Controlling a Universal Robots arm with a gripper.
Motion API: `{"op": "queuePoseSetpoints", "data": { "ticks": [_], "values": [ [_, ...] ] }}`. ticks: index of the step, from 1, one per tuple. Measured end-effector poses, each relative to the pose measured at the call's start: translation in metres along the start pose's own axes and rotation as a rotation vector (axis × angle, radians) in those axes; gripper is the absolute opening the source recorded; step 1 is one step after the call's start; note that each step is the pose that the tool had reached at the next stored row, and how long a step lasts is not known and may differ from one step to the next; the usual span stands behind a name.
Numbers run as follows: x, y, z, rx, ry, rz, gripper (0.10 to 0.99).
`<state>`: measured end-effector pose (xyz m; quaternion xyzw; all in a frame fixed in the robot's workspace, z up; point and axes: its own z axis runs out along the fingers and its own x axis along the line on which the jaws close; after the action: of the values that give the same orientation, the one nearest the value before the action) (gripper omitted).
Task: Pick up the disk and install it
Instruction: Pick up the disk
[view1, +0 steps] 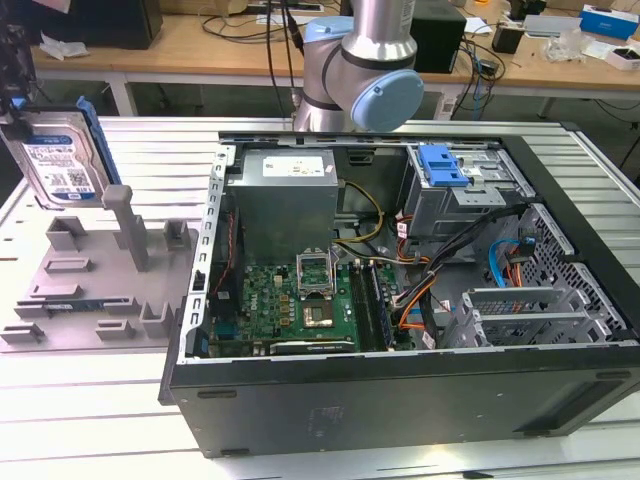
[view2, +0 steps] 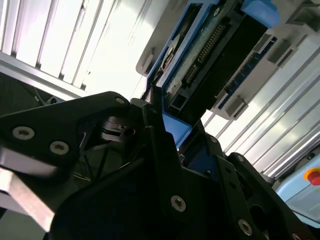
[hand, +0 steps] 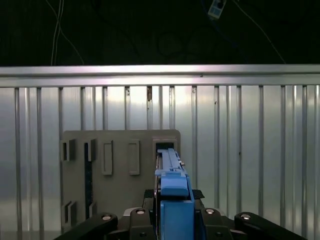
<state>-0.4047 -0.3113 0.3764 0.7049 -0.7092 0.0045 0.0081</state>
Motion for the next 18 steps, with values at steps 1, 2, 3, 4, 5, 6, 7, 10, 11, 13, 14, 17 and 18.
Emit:
{"op": "queuePoseSetpoints", "data": {
  "ticks": [1, 2, 3, 4, 5, 6, 7, 10, 11, 13, 14, 17, 18],
  "values": [
    [0.0001, 0.0, -0.0032, 0.0, -0.0003, 0.0, 0.365],
    [0.0002, 0.0001, -0.0092, 0.0, -0.0011, 0.0, 0.365],
    [0.0002, 0.0001, -0.012, 0.0, -0.0014, 0.0, 0.365],
    [0.0003, 0.0001, -0.0154, 0.0, -0.0018, 0.0, 0.365],
    [0.0004, 0.0001, -0.0207, 0.0, -0.0025, 0.0, 0.365],
    [0.0004, 0.0001, -0.0252, 0.0, -0.0031, 0.0, 0.365],
    [0.0005, 0.0001, -0.0281, 0.0, -0.0035, 0.0, 0.365],
    [0.0008, 0.0002, -0.046, 0.0, -0.0057, 0.0, 0.365],
    [0.0009, 0.0003, -0.0494, 0.0, -0.0062, 0.0, 0.365],
    [0.001, 0.0003, -0.0572, 0.0, -0.0073, 0.0, 0.365],
    [0.0011, 0.0003, -0.0609, 0.0, -0.0077, 0.0, 0.365],
    [0.0013, 0.0004, -0.0751, 0.0, -0.0098, 0.0, 0.365],
    [0.0014, 0.0004, -0.0789, 0.0, -0.0103, 0.0, 0.365]
  ]
}}
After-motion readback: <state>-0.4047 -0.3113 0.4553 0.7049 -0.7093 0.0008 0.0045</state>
